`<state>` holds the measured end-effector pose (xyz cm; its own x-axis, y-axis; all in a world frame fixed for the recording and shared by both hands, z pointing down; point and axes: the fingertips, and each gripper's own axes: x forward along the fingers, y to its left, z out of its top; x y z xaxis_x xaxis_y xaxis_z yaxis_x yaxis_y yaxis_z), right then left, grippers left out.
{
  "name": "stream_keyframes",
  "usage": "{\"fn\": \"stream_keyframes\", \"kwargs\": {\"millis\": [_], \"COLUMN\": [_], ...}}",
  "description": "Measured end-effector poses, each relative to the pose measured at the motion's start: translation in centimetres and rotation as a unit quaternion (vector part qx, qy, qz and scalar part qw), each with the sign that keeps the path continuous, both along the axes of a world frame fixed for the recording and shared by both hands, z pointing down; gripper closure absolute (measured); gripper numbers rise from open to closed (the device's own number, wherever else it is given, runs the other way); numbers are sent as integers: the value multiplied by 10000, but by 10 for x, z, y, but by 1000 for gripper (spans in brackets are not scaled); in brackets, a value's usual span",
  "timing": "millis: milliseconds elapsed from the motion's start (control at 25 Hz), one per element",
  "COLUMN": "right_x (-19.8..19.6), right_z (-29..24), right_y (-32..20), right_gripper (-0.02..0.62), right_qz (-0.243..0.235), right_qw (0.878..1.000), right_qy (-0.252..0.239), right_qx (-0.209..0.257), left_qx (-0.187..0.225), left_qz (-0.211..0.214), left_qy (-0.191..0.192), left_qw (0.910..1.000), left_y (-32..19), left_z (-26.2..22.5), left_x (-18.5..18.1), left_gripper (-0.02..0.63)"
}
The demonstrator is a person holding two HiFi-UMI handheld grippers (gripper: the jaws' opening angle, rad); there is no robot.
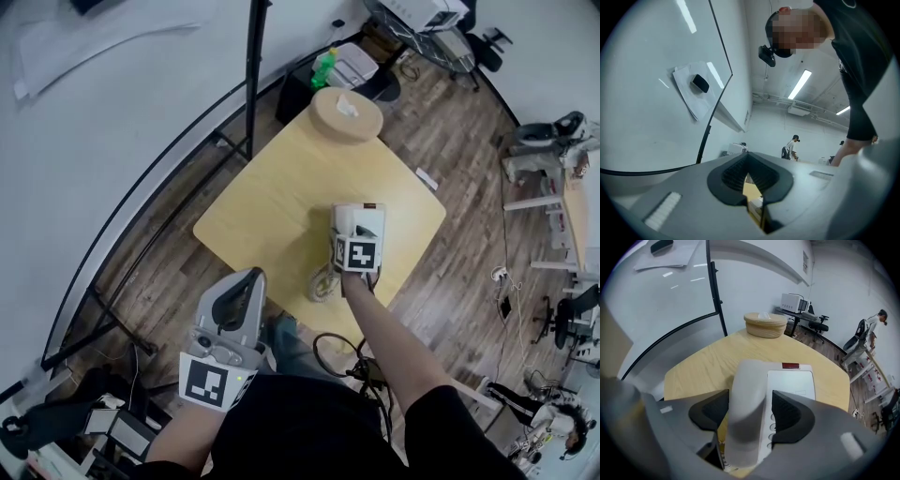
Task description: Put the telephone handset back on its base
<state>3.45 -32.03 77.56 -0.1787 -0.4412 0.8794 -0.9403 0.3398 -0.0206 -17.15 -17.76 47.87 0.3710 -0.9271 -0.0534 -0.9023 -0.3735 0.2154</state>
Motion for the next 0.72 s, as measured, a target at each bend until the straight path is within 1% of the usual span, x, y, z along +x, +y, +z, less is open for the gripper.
{"fn": "stream_keyframes", "kwargs": {"millis": [80,200,360,440,560,680,720], "right_x": [-1,-2,-7,-9,-11,-7,-3], "right_z": [-7,-30,-87,-124,-179,-227,-242], "right_y": [-2,0,13,21,35,51,56], "right_gripper": [321,321,321,322,350,396,421], "right_qz": [-13,-56,-376,-566,-815,-936,-968], "right_qw": [10000,9993,9941,9888,9772,9645,9601], "right_qy": [-37,-220,-643,-788,-981,-1126,-1130], "right_qx": [89,310,787,1133,1696,2199,2367], "left_qx": [115,132,226,295,479,612,633], "left_qz": [-71,-68,23,100,197,328,377], "left_qy": [59,96,88,65,62,27,5], "left_qw": [9999,9998,9997,9995,9986,9976,9973], "left_y": [-1,0,-1,-4,-8,-11,-12], "left_z": [-4,-7,-21,-30,-45,-59,-65], "left_x": [-2,-2,3,6,11,19,24], "left_gripper": [606,606,606,606,606,606,606]}}
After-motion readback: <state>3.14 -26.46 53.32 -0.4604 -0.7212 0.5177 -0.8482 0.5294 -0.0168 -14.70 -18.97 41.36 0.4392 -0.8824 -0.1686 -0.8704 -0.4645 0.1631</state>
